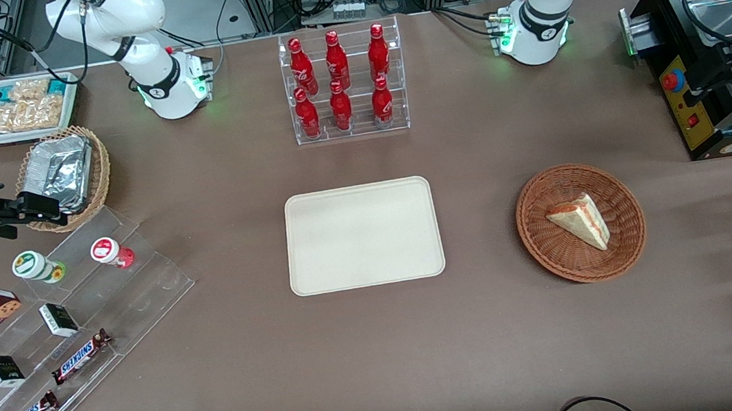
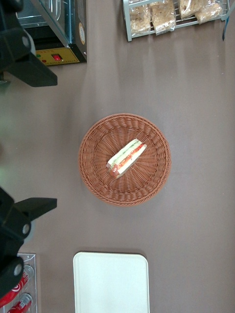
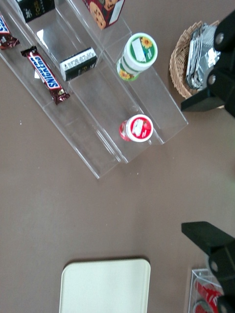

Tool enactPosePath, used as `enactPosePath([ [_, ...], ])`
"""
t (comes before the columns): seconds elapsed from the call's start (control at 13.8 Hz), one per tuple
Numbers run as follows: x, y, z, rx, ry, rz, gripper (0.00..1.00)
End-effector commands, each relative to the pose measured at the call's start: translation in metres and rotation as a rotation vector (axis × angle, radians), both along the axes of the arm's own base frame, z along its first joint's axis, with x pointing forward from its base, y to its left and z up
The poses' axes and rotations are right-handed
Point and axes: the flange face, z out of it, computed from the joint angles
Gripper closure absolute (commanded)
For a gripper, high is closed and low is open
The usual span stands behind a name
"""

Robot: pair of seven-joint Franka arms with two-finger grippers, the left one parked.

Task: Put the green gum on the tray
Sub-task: 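Move the right gripper down toward the green-and-white gum canister on the stand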

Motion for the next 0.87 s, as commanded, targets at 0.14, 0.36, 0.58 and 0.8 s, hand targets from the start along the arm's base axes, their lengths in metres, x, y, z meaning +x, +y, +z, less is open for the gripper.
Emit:
enactPosePath([
  [0.14,0.006,-0.005,-0.005,-0.032,0.012,0.008,0.00],
  [0.36,0.007,-0.020,-0.024,-0.022,0.019,0.036,0.00],
  [0.58,0.003,-0.044,-0.053,-0.004,0.018,0.149,0.00],
  [0.8,0.001,-0.066,-0.076,0.002,-0.017,0.251,0.00],
])
